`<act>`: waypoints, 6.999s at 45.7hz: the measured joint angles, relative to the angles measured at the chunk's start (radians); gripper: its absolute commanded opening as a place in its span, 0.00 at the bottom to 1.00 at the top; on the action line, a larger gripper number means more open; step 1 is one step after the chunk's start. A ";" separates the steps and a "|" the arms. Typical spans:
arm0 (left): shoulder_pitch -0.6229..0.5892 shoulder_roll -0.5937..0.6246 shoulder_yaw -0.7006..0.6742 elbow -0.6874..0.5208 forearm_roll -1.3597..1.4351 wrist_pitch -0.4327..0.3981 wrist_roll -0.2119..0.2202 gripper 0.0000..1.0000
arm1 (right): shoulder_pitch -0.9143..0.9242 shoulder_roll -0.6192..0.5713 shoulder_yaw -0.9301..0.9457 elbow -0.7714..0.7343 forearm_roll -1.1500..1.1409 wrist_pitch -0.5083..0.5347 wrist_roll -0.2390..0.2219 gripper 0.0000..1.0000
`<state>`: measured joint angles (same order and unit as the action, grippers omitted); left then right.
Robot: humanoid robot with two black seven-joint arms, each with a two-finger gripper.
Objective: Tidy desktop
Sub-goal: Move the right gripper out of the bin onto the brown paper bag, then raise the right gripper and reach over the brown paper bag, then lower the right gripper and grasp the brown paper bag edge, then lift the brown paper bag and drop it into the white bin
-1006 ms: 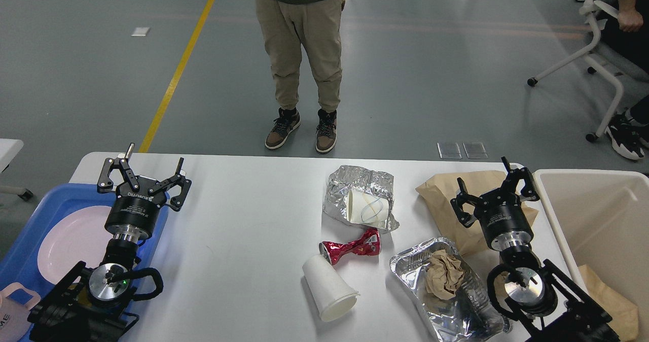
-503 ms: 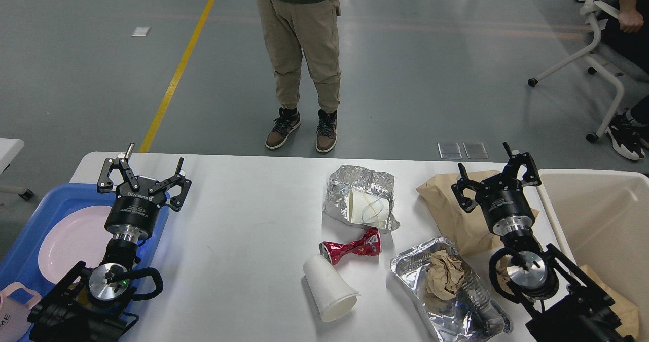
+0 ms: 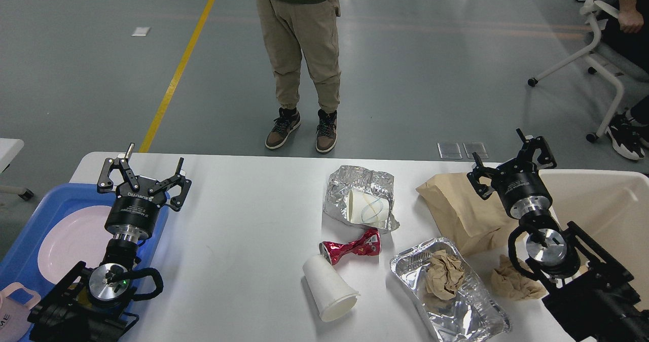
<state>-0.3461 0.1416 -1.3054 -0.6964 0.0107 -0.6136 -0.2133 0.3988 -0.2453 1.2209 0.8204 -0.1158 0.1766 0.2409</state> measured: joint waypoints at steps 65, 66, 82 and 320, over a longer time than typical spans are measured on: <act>-0.001 0.000 0.000 0.000 0.000 0.000 0.000 0.96 | 0.036 -0.066 -0.148 -0.005 -0.004 0.004 0.003 1.00; -0.001 0.000 0.000 0.000 0.000 0.000 0.000 0.96 | 0.038 -0.074 -0.157 -0.003 -0.004 0.006 0.003 1.00; -0.001 0.000 0.000 0.000 0.000 0.000 0.000 0.96 | 0.284 -0.323 -0.734 0.001 -0.001 0.074 0.004 1.00; -0.001 0.000 0.000 -0.001 0.000 0.000 0.003 0.96 | 2.011 -0.316 -2.690 0.846 0.085 0.431 -0.374 0.00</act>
<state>-0.3467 0.1412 -1.3053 -0.6977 0.0106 -0.6136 -0.2102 2.4101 -0.5608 -1.4686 1.6662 -0.0313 0.6072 -0.1333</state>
